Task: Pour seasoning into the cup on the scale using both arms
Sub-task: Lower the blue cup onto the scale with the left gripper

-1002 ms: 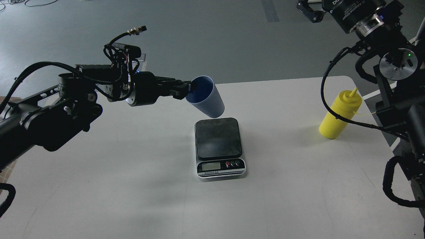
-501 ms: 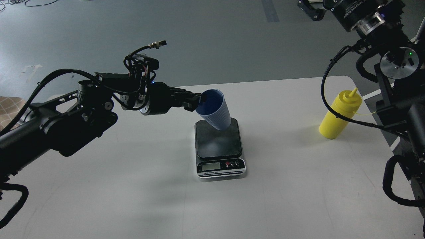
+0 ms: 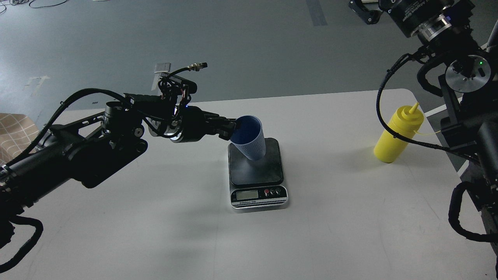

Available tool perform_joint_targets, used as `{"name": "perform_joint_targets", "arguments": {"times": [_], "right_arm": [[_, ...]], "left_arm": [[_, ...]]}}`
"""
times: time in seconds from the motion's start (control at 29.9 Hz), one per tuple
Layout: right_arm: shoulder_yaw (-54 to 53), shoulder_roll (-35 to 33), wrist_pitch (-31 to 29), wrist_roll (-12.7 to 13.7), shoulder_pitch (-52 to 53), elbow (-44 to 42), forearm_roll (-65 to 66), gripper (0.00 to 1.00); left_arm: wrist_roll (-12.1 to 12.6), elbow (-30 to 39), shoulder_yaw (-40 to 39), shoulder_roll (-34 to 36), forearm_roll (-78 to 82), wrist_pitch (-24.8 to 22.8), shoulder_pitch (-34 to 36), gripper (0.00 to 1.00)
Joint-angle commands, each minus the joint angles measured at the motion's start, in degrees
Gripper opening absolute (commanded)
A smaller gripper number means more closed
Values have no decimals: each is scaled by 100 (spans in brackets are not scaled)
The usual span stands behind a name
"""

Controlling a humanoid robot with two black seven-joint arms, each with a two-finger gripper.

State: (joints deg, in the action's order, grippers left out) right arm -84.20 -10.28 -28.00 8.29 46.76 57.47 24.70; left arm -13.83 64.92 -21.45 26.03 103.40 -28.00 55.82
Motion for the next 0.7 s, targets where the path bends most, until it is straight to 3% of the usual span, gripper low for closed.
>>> {"name": "perform_joint_targets", "arguments": {"times": [0.0, 0.6, 0.63, 0.67], "right_arm": [[0, -1, 0, 6, -9, 1, -1, 100], [0, -1, 0, 6, -18, 18, -1, 100], [0, -1, 0, 6, -18, 18, -1, 100], [0, -1, 0, 6, -18, 18, -1, 100]], "left_arm": [[20, -14, 0, -45, 84, 0, -1, 0], [126, -14, 123, -72, 146, 0, 17, 0], [178, -14, 123, -72, 146, 0, 17, 5], [205, -14, 123, -72, 146, 0, 17, 15]]}}
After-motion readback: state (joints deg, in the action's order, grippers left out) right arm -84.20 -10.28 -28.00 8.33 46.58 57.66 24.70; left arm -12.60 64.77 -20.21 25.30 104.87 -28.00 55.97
